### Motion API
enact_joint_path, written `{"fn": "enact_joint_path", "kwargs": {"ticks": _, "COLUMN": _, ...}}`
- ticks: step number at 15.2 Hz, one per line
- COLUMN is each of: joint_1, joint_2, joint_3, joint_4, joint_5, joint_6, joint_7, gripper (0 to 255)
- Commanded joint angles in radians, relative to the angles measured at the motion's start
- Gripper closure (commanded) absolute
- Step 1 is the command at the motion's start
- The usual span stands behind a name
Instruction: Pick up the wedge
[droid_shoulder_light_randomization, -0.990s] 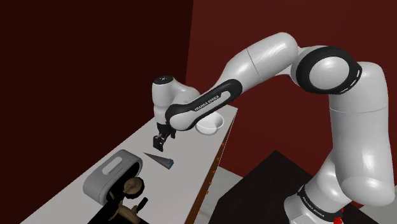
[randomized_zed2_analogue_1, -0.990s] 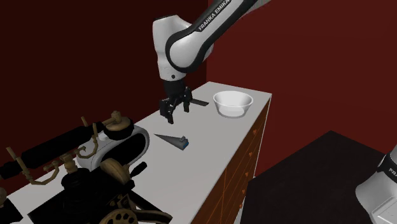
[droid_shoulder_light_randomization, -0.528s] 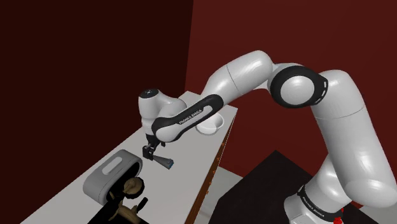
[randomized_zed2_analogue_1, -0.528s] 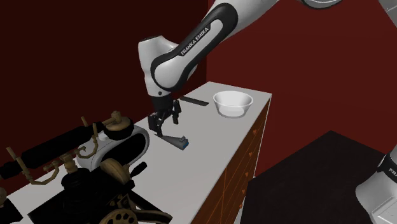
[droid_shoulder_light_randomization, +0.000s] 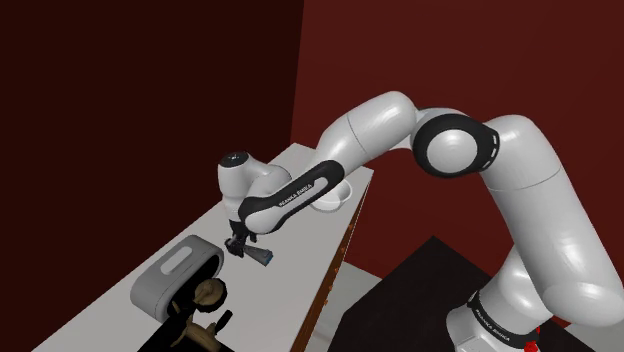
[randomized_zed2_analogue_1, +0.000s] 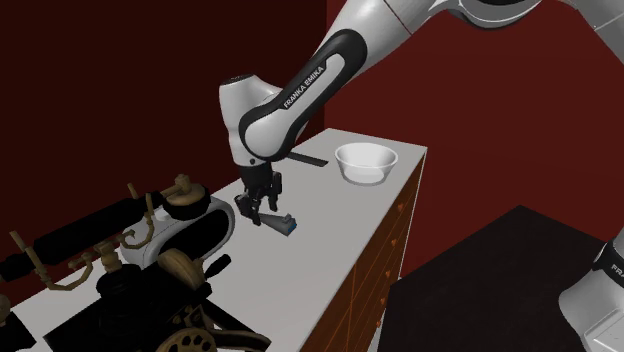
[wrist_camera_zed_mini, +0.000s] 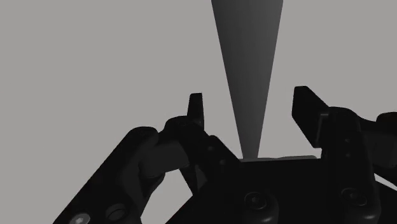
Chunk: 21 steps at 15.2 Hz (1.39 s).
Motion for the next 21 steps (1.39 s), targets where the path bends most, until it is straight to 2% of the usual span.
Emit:
{"fn": "enact_joint_path", "kwargs": {"ticks": 1, "joint_1": 0.001, "joint_2": 0.003, "joint_3": 0.0, "joint_4": 0.003, "joint_5": 0.0, "joint_6": 0.001, "joint_7": 0.0, "gripper": 255}}
{"fn": "enact_joint_path", "kwargs": {"ticks": 9, "joint_1": 0.0, "joint_2": 0.001, "joint_3": 0.0, "joint_4": -0.002, "joint_5": -0.001, "joint_6": 0.003, "joint_7": 0.001, "gripper": 255}}
{"fn": "enact_joint_path", "kwargs": {"ticks": 21, "joint_1": -0.019, "joint_2": -0.112, "joint_3": 0.028, "joint_4": -0.023, "joint_5": 0.03, "joint_6": -0.088, "joint_7": -0.021, "gripper": 255}}
